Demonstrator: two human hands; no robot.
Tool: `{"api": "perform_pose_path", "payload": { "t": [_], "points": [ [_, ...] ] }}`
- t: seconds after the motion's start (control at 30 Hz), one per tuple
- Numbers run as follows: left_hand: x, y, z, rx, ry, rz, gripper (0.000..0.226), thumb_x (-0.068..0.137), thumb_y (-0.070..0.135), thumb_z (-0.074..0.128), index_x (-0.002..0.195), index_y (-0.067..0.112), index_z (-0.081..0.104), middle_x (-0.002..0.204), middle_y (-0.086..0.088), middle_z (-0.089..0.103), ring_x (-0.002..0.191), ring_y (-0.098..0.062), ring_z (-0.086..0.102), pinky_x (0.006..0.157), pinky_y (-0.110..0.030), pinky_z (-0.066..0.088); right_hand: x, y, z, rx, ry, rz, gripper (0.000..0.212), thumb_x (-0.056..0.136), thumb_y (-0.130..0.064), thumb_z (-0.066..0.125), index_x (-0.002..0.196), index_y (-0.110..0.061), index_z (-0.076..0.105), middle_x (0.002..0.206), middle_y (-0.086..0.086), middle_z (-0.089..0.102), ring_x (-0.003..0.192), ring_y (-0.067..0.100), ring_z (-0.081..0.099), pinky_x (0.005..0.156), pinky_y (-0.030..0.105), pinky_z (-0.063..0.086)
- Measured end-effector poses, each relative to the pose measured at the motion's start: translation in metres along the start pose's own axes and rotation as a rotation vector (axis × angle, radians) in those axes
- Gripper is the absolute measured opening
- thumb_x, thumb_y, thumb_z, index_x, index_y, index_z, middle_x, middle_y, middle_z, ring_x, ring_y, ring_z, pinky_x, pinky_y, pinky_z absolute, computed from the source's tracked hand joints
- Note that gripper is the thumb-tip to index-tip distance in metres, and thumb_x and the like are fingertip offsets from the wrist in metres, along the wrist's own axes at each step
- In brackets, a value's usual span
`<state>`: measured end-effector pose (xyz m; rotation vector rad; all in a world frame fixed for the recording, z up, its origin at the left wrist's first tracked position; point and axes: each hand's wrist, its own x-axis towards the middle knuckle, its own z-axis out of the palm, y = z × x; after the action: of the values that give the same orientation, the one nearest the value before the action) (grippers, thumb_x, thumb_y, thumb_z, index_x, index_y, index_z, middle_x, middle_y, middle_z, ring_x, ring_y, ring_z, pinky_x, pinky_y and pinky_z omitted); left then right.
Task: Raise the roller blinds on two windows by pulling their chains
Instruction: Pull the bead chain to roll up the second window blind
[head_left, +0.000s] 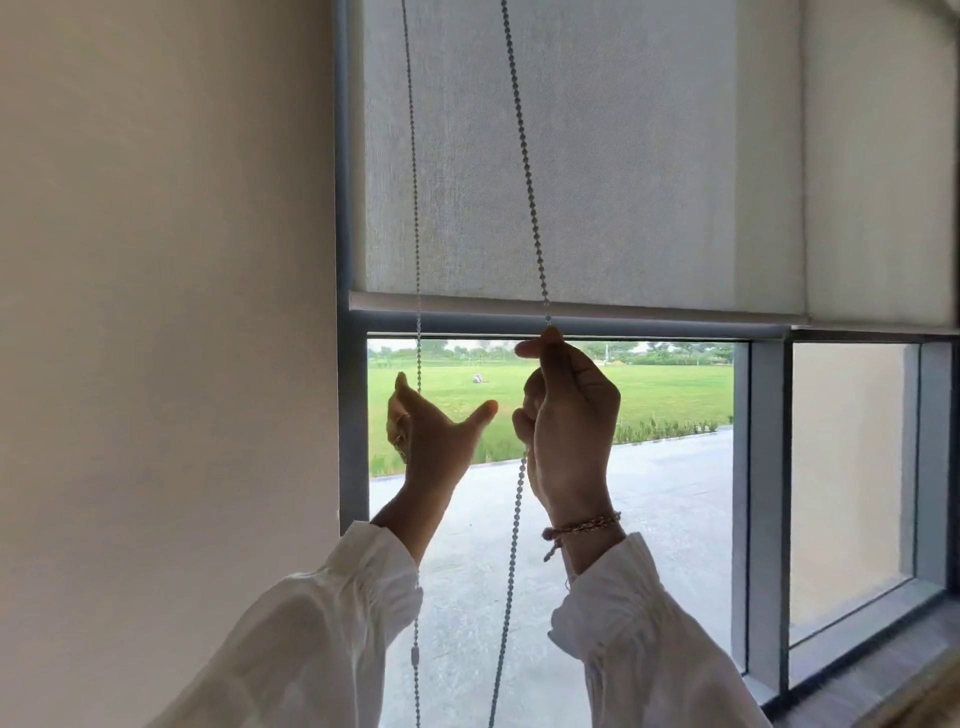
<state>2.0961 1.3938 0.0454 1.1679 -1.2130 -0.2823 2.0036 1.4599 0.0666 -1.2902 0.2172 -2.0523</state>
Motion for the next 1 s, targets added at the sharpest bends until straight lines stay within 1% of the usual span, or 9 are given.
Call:
{"api": "perform_pose_path", "payload": {
  "t": [0.1,0.17,0.27,0.4,0.53,0.63,0.73,0.83,1.0],
  "points": [
    [0.008,-0.003,0.003,0.082,0.079,-0.039,0.103,0.075,0.034,0.073,0.144,0.012,0.0,0.156,-0.017,0.006,0.142,-0.036,0.007,0.115,-0.046,0.008,0.002,-0.001,-0.004,-0.016,-0.007,0.012,0.034,0.094,-0.021,0.05,0.065,-0.02,0.068,0.038,-0.014,0.033,0.032,0.003,0.023,0.037,0.012,0.022],
    [0.011,-0.006,0.004,-0.032,0.018,-0.034,0.087,0.081,0.025,0.068,0.142,0.011,0.009,0.15,-0.019,0.027,0.134,-0.036,0.031,0.113,-0.048,0.026,0.005,0.0,-0.007,-0.068,0.01,0.004,0.032,0.093,-0.024,0.051,0.067,-0.021,0.069,0.039,-0.013,0.033,0.032,0.003,0.023,0.037,0.014,0.021],
    [0.003,-0.005,0.004,-0.211,0.034,0.045,0.041,0.092,0.023,0.05,0.129,0.008,0.039,0.097,-0.018,0.065,0.075,-0.027,0.063,0.076,-0.044,0.054,0.009,0.007,-0.011,-0.241,0.075,-0.03,0.029,0.093,-0.023,0.051,0.071,-0.025,0.07,0.039,-0.013,0.037,0.037,0.006,0.028,0.044,0.025,0.025],
    [-0.016,-0.01,0.003,-0.423,0.134,0.278,0.027,0.096,0.024,0.041,0.085,0.01,0.062,0.051,0.01,0.048,0.043,-0.004,0.045,0.046,-0.021,0.039,0.004,0.021,-0.008,-0.409,0.105,-0.026,0.032,0.093,-0.018,0.049,0.07,-0.031,0.067,0.054,-0.01,0.053,0.051,0.01,0.041,0.061,0.035,0.034],
    [-0.031,-0.011,-0.006,-0.511,0.065,0.389,0.036,0.097,0.018,0.039,0.062,0.023,0.048,0.043,0.015,0.045,0.041,-0.003,0.039,0.045,-0.012,0.031,-0.005,0.03,-0.004,-0.574,0.12,-0.009,0.028,0.093,-0.011,0.047,0.118,-0.016,0.06,0.108,0.001,0.064,0.099,0.016,0.058,0.086,0.03,0.042],
    [-0.044,-0.011,-0.01,-0.484,-0.002,0.411,0.042,0.097,0.018,0.038,0.058,0.029,0.045,0.044,0.014,0.043,0.043,-0.004,0.035,0.047,-0.014,0.029,-0.008,0.025,0.004,-0.689,0.105,-0.138,0.031,0.093,-0.011,0.048,0.122,-0.011,0.057,0.128,0.006,0.059,0.121,0.019,0.05,0.104,0.032,0.036],
    [-0.063,-0.023,-0.009,-0.459,-0.091,0.342,0.049,0.097,0.017,0.039,0.051,0.032,0.048,0.041,0.01,0.041,0.043,-0.004,0.032,0.048,-0.022,0.027,-0.002,0.015,0.019,-0.652,0.011,-0.181,0.028,0.093,-0.013,0.049,0.118,-0.009,0.06,0.114,0.01,0.068,0.105,0.022,0.062,0.095,0.03,0.044],
    [-0.073,-0.033,-0.01,-0.578,-0.14,0.206,0.046,0.095,0.02,0.04,0.052,0.031,0.053,0.044,0.013,0.043,0.047,-0.001,0.033,0.053,-0.024,0.027,0.009,0.006,0.036,-0.412,-0.11,0.062,0.033,0.092,-0.014,0.05,0.125,-0.008,0.053,0.109,0.013,0.068,0.09,0.026,0.068,0.086,0.044,0.053],
    [-0.07,-0.03,-0.021,-0.526,-0.169,0.27,0.038,0.089,0.036,0.039,0.054,0.031,0.05,0.042,0.011,0.038,0.042,-0.003,0.027,0.043,-0.014,0.024,0.018,0.0,0.047,-0.16,-0.166,0.199,0.032,0.09,-0.005,0.052,0.122,-0.003,0.053,0.093,0.005,0.068,0.063,0.015,0.066,0.058,0.027,0.056]
  ]
}}
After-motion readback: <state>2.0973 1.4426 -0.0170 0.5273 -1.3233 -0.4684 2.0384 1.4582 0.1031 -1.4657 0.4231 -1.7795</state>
